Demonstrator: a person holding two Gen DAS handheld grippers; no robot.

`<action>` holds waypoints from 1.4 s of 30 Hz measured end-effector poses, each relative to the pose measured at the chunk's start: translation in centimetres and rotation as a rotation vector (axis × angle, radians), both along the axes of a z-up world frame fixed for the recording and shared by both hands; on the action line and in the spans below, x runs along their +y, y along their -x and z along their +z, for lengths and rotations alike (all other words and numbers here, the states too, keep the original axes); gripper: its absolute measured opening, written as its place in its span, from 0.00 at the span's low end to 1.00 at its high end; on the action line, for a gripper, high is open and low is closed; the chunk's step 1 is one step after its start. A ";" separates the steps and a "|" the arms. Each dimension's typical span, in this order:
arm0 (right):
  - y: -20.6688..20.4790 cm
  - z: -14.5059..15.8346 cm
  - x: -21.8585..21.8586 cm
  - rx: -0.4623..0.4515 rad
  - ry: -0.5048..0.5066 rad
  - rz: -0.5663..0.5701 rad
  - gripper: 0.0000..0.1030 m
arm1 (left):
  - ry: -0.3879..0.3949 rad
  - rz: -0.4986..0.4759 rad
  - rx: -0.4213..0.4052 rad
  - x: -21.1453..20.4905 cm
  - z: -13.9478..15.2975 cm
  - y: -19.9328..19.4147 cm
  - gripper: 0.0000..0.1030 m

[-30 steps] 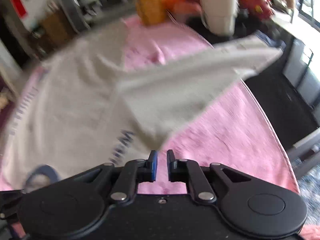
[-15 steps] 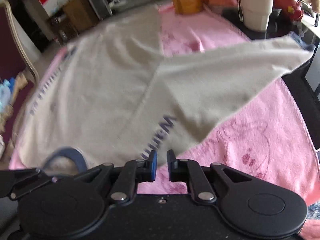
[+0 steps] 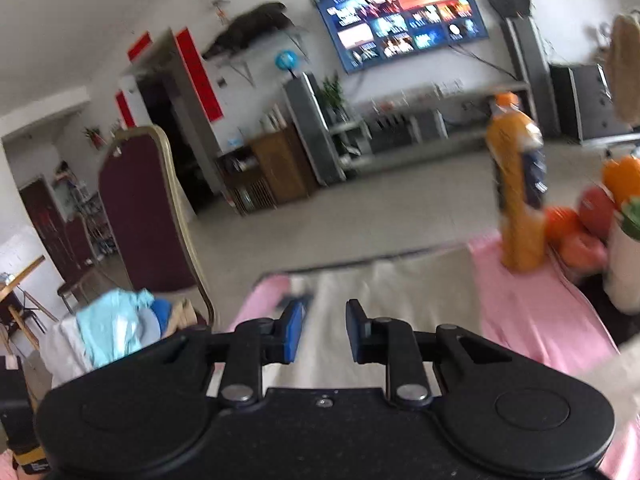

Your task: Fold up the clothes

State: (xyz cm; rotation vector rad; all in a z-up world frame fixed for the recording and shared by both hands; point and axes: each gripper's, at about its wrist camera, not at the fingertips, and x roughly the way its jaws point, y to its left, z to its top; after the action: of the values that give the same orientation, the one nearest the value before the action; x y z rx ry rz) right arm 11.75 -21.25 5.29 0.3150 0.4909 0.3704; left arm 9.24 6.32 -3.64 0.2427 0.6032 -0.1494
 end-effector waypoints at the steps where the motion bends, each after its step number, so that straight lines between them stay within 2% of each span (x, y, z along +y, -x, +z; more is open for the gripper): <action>1: -1.1 -0.4 0.4 -0.008 -0.017 0.008 0.23 | -0.018 0.009 -0.018 0.1 -0.4 -1.1 0.36; 2: -2.2 -1.3 0.4 -0.003 -0.037 0.010 0.24 | -0.051 0.010 -0.043 0.0 -0.8 -1.8 0.37; 4: -4.4 -3.4 0.1 0.018 -0.082 0.011 0.29 | -0.171 -0.037 -0.083 -0.5 -2.3 -3.0 0.37; 7: -6.6 -6.5 -1.1 0.034 -0.128 -0.005 0.29 | -0.350 -0.105 -0.141 -1.2 -4.5 -4.8 0.37; 9: -7.3 -7.6 -2.5 0.069 -0.122 -0.032 0.29 | -0.424 -0.124 -0.159 -1.2 -5.9 -4.7 0.37; 11: -7.8 -8.5 -3.9 0.111 -0.111 -0.060 0.29 | -0.473 -0.094 -0.156 -0.8 -7.2 -5.0 0.37; 13: -7.6 -8.0 -4.9 0.086 -0.085 -0.096 0.30 | -0.521 -0.042 -0.146 -0.3 -8.1 -5.5 0.37; 15: -7.2 -7.6 -5.7 0.062 -0.078 -0.123 0.31 | -0.495 0.042 -0.118 0.2 -8.1 -6.7 0.38; 17: -7.3 -8.0 -5.9 0.076 -0.107 -0.125 0.33 | -0.370 0.124 -0.065 1.1 -7.4 -8.7 0.38; 19: -8.0 -9.0 -5.7 0.108 -0.126 -0.114 0.33 | -0.212 0.160 -0.010 1.8 -6.5 -10.8 0.37; 21: -8.8 -10.1 -5.1 0.149 -0.132 -0.099 0.33 | -0.105 0.167 0.052 1.9 -6.0 -13.5 0.36; 23: -9.2 -11.0 -4.9 0.183 -0.141 -0.090 0.33 | -0.046 0.167 0.118 1.2 -6.1 -16.8 0.30; 26: -9.3 -11.7 -5.4 0.207 -0.165 -0.105 0.33 | 0.011 0.169 0.195 -0.6 -6.2 -21.3 0.30; 30: -9.3 -12.6 -6.0 0.237 -0.198 -0.125 0.34 | -0.076 0.174 0.229 -3.6 -7.6 -25.2 0.31; 34: -9.6 -13.4 -6.8 0.271 -0.223 -0.130 0.40 | -0.150 0.186 0.291 -5.0 -9.6 -28.0 0.31; 37: -9.7 -13.8 -7.3 0.291 -0.245 -0.136 0.42 | -0.223 0.209 0.316 -5.4 -11.3 -29.2 0.31; 40: -9.8 -14.0 -7.8 0.299 -0.265 -0.146 0.42 | -0.270 0.221 0.301 -5.7 -12.2 -29.6 0.31; 42: -9.7 -14.0 -7.8 0.299 -0.265 -0.149 0.43 | -0.301 0.209 0.274 -6.2 -12.1 -29.8 0.24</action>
State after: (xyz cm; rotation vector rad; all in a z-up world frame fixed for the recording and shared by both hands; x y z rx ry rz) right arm 21.49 -29.02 -8.73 0.6664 0.7087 0.2436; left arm 39.05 0.17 -15.78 0.4530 0.9204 0.1137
